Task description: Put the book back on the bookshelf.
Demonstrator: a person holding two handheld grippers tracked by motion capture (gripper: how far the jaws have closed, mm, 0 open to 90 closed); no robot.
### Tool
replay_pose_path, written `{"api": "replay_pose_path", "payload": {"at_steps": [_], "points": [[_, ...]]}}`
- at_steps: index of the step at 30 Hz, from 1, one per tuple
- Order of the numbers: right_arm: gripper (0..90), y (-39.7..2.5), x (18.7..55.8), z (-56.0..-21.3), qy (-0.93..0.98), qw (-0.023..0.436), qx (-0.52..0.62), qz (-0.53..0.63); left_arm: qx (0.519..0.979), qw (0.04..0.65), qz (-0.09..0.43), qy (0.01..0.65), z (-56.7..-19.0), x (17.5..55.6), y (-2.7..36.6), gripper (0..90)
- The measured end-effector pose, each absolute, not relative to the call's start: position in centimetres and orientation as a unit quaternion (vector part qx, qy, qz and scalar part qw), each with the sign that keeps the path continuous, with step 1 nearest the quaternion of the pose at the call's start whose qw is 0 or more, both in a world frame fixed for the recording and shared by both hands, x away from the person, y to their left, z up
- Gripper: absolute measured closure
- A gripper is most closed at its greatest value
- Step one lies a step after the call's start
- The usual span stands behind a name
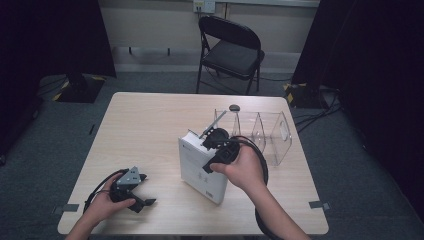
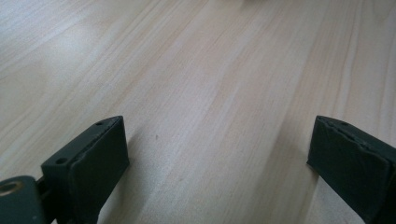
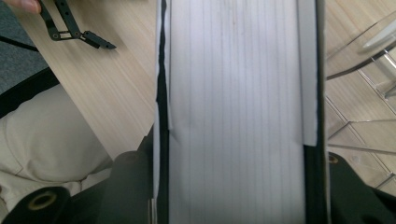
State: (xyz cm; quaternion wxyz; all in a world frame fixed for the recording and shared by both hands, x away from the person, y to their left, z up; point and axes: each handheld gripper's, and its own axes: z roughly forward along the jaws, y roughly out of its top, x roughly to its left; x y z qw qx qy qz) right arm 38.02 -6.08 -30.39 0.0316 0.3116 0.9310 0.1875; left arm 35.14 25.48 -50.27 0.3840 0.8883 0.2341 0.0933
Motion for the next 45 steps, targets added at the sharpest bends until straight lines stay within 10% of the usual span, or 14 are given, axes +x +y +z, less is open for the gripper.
{"api": "replay_pose_path", "payload": {"at_steps": [45], "points": [[52.1, -12.8, 36.8, -29.5, 0.919, 0.032, 0.346, 0.185, 0.889, 0.384, 0.093, 0.233, -50.3, 35.1, 25.5, 4.1]]}}
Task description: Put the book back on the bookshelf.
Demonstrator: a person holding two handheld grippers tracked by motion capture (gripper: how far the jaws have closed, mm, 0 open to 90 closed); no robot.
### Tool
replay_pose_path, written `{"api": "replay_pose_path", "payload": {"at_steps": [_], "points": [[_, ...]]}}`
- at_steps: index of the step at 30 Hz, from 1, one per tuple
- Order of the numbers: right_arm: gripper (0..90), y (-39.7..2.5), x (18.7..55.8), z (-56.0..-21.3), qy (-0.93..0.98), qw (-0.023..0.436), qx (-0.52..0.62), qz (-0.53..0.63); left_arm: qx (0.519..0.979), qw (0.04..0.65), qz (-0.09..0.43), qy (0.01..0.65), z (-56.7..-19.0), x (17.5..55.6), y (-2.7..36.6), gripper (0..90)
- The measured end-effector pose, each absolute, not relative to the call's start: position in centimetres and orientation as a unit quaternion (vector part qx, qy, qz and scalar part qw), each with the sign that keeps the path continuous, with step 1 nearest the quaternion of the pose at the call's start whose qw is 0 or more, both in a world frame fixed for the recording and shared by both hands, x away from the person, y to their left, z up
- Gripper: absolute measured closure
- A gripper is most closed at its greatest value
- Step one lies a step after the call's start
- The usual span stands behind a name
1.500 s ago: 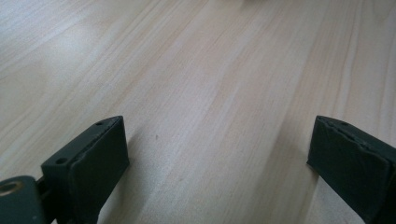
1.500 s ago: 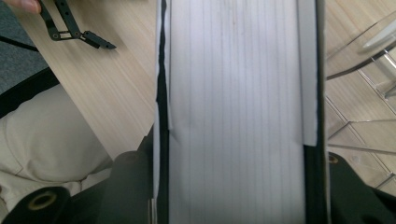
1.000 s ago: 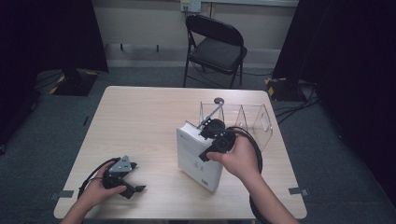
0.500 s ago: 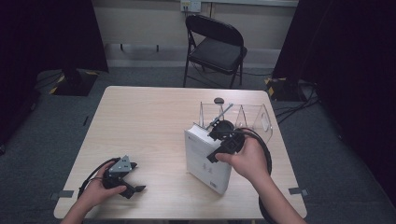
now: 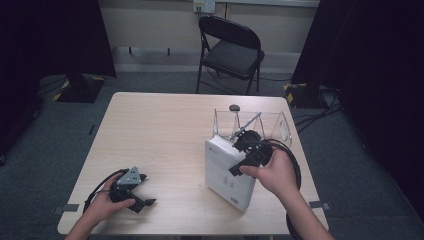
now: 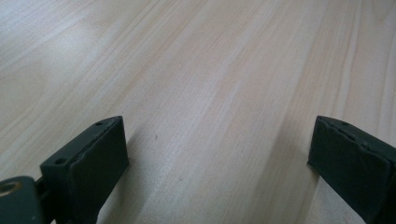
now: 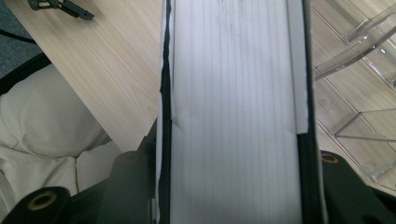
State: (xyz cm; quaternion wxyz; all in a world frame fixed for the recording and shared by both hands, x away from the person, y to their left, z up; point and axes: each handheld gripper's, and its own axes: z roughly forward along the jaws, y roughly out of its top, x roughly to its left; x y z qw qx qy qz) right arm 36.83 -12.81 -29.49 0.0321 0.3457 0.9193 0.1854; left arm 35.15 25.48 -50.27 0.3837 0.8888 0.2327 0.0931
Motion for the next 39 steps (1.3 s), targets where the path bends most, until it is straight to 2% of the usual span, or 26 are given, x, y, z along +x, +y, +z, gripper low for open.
{"api": "replay_pose_path", "payload": {"at_steps": [39], "points": [[52.1, -18.8, 35.6, -29.6, 0.902, 0.041, 0.391, 0.18, 0.888, 0.385, 0.094, 0.233, -50.3, 35.2, 25.5, 4.0]]}}
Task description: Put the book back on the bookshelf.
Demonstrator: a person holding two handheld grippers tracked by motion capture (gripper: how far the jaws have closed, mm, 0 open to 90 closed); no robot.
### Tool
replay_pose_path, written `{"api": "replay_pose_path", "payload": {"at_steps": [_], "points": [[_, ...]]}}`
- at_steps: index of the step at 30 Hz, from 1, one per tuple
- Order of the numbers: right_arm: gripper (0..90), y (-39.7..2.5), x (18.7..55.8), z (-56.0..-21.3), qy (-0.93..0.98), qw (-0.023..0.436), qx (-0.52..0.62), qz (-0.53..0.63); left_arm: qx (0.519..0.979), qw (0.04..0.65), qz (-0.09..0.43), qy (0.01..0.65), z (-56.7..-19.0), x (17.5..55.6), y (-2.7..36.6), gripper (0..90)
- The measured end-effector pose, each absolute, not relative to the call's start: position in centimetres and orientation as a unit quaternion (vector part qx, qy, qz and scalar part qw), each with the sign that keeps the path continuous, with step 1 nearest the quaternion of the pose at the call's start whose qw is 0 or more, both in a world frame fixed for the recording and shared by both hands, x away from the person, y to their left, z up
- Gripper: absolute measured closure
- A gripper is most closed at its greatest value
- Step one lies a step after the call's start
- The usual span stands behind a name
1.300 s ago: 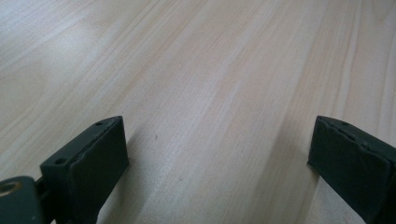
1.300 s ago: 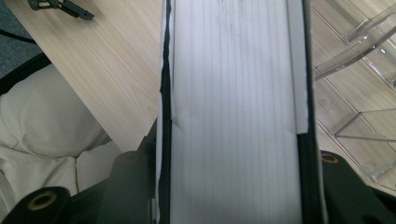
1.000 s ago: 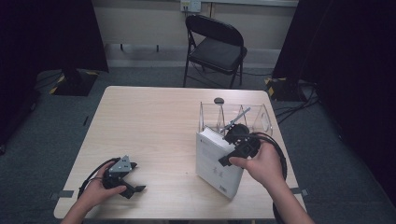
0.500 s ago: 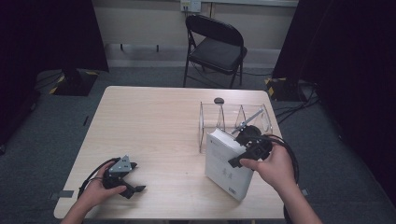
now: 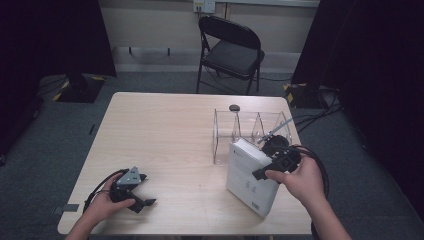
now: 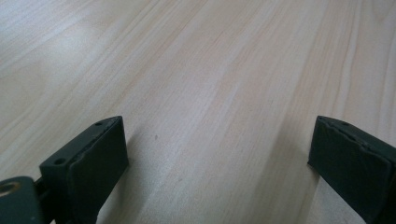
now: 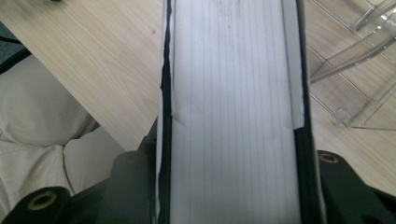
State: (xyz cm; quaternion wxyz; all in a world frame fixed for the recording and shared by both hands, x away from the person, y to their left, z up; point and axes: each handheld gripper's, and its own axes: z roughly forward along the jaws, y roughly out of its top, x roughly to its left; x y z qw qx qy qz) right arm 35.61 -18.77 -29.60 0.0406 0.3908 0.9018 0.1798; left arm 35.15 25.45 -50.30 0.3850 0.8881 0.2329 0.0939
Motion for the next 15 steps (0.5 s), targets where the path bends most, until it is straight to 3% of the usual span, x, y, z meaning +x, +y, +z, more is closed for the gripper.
{"api": "replay_pose_path", "payload": {"at_steps": [15], "points": [[52.1, -21.1, 35.5, -29.6, 0.892, 0.04, 0.415, 0.173, 0.888, 0.385, 0.094, 0.233, -50.3, 35.1, 25.5, 4.0]]}}
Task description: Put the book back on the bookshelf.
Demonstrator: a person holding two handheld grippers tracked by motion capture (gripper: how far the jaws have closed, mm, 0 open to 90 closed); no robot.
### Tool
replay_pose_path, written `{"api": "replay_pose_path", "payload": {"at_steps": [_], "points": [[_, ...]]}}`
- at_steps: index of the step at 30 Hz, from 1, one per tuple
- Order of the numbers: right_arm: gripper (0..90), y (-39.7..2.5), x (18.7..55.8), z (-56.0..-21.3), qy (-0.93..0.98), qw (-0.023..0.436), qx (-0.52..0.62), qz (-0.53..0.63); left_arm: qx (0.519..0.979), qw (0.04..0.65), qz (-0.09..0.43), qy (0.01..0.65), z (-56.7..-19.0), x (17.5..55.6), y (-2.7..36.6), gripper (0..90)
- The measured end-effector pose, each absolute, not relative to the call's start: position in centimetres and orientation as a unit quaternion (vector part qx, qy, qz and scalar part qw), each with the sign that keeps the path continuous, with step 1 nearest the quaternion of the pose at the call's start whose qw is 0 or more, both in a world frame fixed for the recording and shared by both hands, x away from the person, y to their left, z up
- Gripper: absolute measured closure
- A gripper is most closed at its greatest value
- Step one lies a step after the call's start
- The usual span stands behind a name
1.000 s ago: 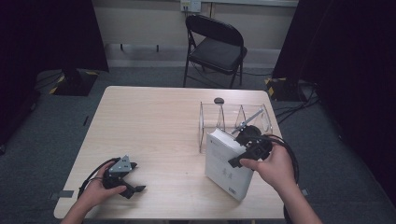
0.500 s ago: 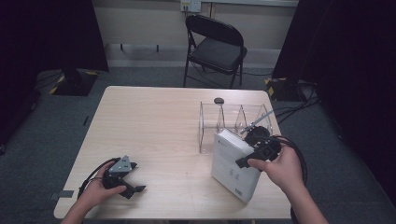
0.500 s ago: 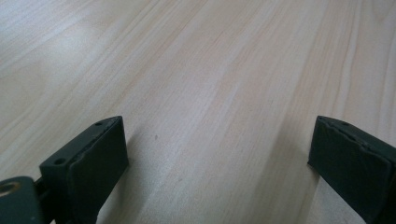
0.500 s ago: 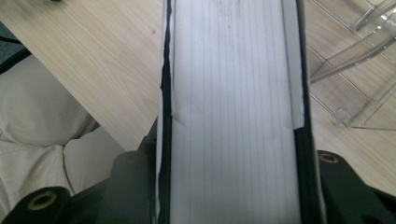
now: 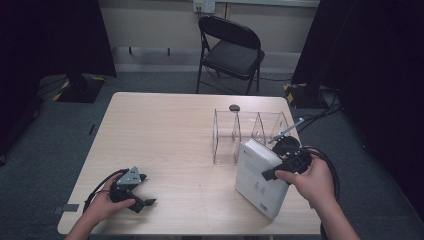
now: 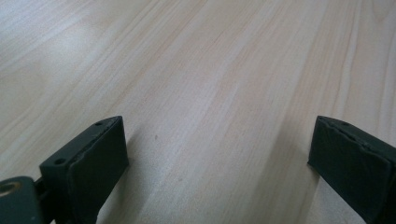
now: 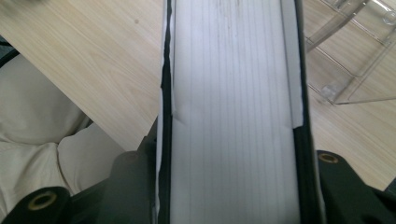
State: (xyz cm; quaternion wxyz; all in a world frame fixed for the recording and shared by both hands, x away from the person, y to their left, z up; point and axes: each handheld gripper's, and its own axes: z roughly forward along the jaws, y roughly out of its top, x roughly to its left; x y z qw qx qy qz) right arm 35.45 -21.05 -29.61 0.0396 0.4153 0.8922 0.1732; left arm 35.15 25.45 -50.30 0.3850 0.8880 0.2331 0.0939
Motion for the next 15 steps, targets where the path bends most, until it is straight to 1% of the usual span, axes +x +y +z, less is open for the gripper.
{"api": "replay_pose_path", "payload": {"at_steps": [3, 4, 8, 15], "points": [[52.1, -21.4, 35.4, -29.5, 0.891, 0.043, 0.418, 0.173, 0.888, 0.385, 0.094, 0.233, -50.3, 35.2, 25.5, 4.0], [52.1, -21.5, 35.4, -29.5, 0.89, 0.035, 0.42, 0.173, 0.888, 0.385, 0.094, 0.233, -50.3, 35.1, 25.5, 4.0], [52.1, -21.9, 35.4, -29.3, 0.886, 0.034, 0.426, 0.178, 0.888, 0.385, 0.094, 0.233, -50.3, 35.1, 25.5, 3.9], [52.1, -22.6, 35.5, -29.3, 0.882, 0.039, 0.437, 0.175, 0.888, 0.385, 0.094, 0.233, -50.3, 35.1, 25.4, 3.9]]}}
